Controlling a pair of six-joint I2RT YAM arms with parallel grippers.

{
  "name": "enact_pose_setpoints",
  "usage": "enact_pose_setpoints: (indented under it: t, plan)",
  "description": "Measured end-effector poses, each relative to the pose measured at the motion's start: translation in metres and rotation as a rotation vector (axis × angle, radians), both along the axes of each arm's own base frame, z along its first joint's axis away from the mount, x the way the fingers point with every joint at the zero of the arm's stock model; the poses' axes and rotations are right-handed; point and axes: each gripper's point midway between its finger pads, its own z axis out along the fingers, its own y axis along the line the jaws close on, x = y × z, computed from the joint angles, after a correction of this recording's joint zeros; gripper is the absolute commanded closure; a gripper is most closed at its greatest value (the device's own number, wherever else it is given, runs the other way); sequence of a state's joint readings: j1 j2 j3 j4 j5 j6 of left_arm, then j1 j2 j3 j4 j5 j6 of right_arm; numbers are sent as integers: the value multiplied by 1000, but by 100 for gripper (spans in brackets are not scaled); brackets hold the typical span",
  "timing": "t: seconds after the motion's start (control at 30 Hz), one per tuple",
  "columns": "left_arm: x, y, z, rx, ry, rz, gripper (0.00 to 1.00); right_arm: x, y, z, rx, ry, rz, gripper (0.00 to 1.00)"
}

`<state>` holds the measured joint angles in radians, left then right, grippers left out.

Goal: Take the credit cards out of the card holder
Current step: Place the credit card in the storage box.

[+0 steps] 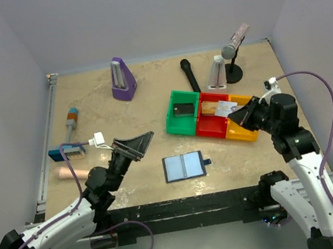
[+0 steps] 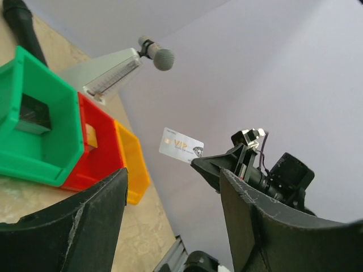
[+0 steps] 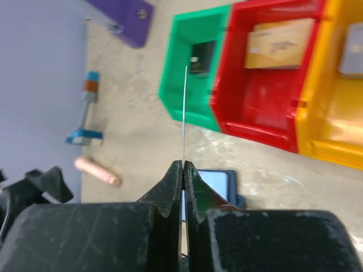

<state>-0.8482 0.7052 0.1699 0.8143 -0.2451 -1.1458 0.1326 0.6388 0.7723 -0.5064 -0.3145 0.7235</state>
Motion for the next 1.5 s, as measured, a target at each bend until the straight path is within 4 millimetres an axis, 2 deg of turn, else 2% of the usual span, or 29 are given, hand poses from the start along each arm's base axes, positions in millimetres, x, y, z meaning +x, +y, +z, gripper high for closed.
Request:
enact_pose_setpoints:
  t: [0.1,0.27,0.5,0.7,0.87,1.13,1.37,1.5]
  plan:
    - [1,-1,-17,47,32,2,32,8,-25,-25,-45,103,-113,100]
    - [0,-2,-37,97,66,-8,33,17,-55,-53,-115,212,-240,100]
    - [-5,-3,-39,113,61,-30,33,32,-84,-73,-194,317,-317,100]
    - [-9,-9,-47,146,68,-68,33,51,-93,-93,-233,406,-292,100]
    - [-14,-17,-59,181,88,-117,34,69,-89,-115,-221,457,-236,100]
    - [-22,-24,-90,237,131,-181,33,89,-89,-136,-206,488,-208,100]
    - [-27,-26,-90,226,111,-209,33,94,-105,-142,-214,495,-221,100]
    - [-28,-27,-87,221,95,-215,33,95,-107,-143,-222,491,-219,100]
